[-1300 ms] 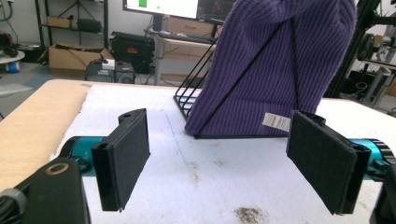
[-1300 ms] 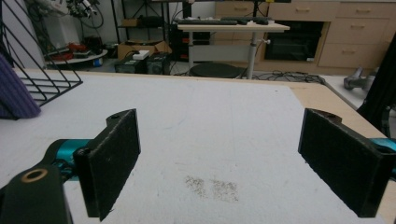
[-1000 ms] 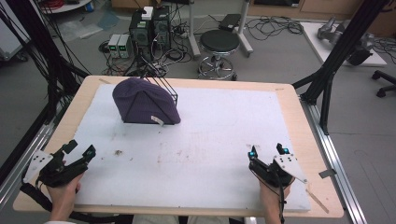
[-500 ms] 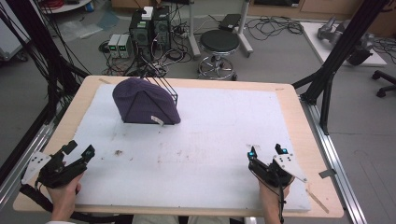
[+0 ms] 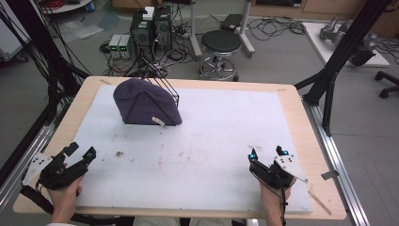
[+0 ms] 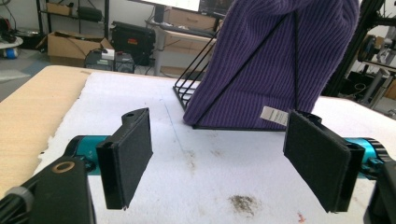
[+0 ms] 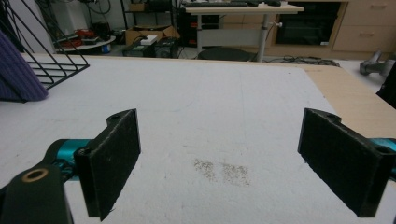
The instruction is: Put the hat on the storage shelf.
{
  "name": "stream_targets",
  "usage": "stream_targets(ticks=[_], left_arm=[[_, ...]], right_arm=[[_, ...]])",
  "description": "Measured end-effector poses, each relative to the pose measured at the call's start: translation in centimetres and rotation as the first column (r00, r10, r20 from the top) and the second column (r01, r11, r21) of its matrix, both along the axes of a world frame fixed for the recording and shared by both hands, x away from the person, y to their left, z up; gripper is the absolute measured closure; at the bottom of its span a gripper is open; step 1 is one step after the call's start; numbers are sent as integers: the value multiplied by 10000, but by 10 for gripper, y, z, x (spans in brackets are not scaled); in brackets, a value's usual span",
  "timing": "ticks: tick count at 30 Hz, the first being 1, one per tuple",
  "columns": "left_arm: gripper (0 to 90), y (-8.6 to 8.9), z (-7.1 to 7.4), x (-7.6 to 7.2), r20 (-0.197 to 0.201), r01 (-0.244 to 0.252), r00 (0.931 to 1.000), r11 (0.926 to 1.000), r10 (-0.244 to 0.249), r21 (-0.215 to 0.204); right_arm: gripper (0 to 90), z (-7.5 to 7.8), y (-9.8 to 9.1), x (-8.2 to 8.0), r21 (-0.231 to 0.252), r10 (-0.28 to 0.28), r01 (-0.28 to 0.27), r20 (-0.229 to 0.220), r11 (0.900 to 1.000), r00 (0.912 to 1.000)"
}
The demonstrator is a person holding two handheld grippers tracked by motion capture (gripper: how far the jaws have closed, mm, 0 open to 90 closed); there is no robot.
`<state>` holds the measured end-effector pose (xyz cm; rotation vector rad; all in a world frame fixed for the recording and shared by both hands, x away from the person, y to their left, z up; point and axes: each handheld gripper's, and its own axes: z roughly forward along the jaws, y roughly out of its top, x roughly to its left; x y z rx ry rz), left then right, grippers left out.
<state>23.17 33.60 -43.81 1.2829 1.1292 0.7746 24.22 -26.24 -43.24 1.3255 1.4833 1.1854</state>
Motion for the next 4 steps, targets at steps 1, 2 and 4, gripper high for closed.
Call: stream_targets(ticks=[1,2,4], left_arm=[[238,0,0,0,-20,-4,10000,10000,4,-18],[238,0,-1,0,-26,-4,10000,10000,4,-61],[237,1,-1,0,-25,-20,10000,10000,20,-36]], right_arm=[[123,0,0,0,11,44,-44,-48,10000,10000],[122,0,0,1,-26,54,-54,-40,10000,10000],[121,-1,1,1,-1,76,-76,-75,10000,9999]])
